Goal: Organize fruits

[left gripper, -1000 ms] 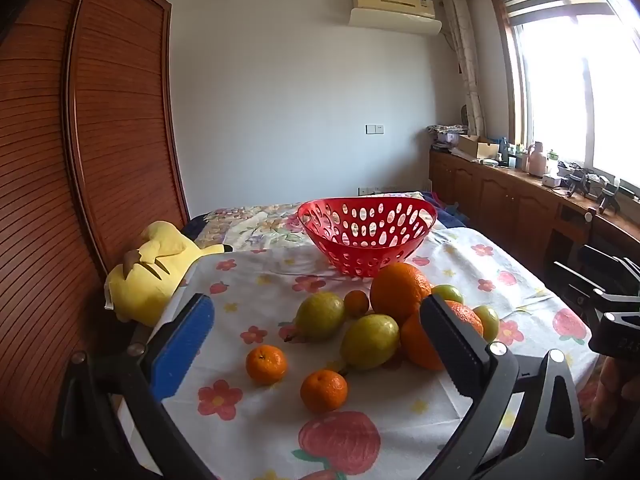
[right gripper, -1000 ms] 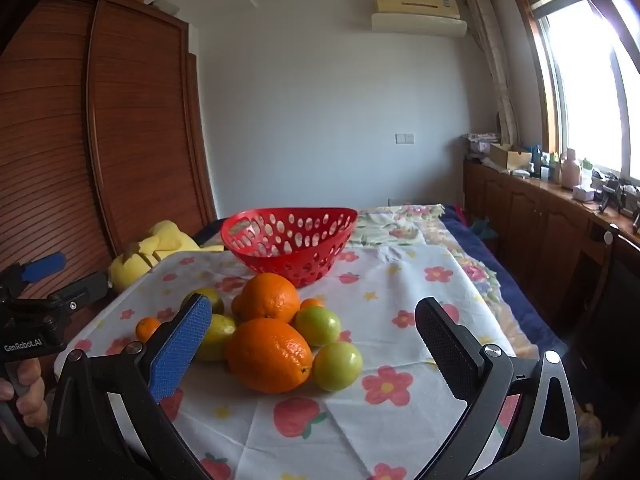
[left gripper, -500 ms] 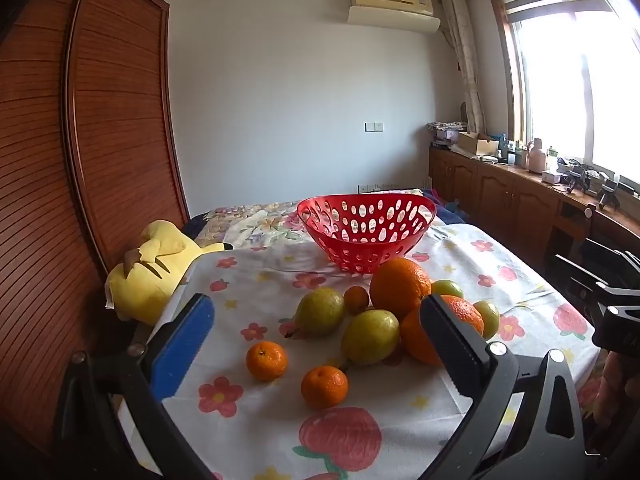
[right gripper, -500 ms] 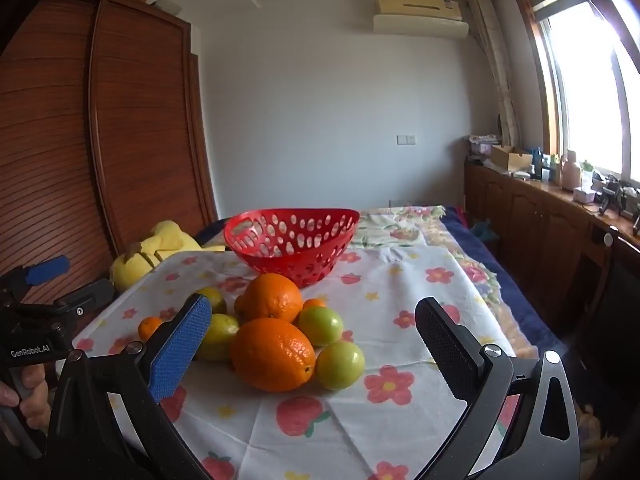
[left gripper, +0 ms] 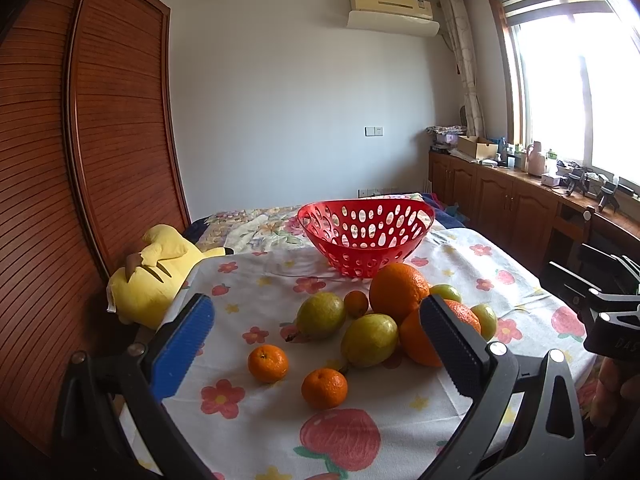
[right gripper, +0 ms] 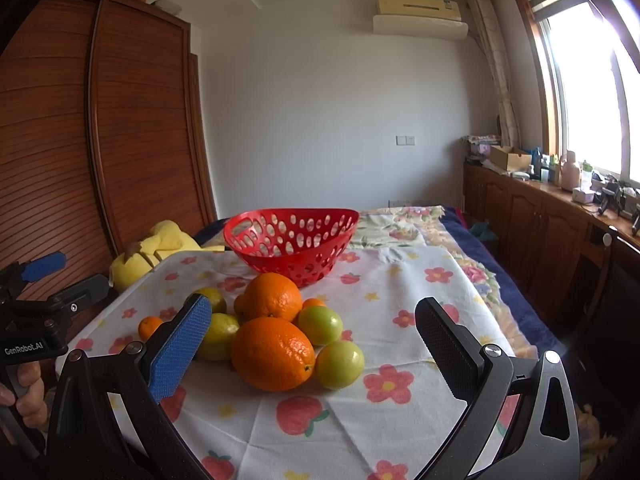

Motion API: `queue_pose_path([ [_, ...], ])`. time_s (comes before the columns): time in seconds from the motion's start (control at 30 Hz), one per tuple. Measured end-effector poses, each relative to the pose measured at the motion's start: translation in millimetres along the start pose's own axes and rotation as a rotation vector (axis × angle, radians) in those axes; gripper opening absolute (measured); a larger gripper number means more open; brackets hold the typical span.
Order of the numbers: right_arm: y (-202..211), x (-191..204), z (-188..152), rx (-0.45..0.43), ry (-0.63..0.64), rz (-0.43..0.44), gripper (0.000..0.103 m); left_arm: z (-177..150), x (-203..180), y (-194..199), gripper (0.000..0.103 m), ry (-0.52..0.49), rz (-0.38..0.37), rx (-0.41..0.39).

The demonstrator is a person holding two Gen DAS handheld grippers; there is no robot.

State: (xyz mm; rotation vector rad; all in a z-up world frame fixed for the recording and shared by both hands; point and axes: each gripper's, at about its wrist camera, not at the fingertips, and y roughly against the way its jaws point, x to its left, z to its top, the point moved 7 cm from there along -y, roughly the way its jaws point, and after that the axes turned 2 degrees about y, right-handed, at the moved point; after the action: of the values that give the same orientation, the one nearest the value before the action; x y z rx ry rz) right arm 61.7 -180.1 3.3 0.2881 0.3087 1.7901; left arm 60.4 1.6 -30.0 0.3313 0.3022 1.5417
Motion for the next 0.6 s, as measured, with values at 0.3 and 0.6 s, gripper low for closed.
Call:
queue_pose_path([
  [0.3,0.0,0.1,0.6,0.0,-0.001,0.0,0.103,4.8,-1.1,4.4,0.103,-0.003,0.0,-0.003],
  [0.6,0.0,-0.1,0.7,0.0,-0.001,0.0,0.103,5.5,-1.5,5.1,0.103,-0.003,0.001,-0.005],
])
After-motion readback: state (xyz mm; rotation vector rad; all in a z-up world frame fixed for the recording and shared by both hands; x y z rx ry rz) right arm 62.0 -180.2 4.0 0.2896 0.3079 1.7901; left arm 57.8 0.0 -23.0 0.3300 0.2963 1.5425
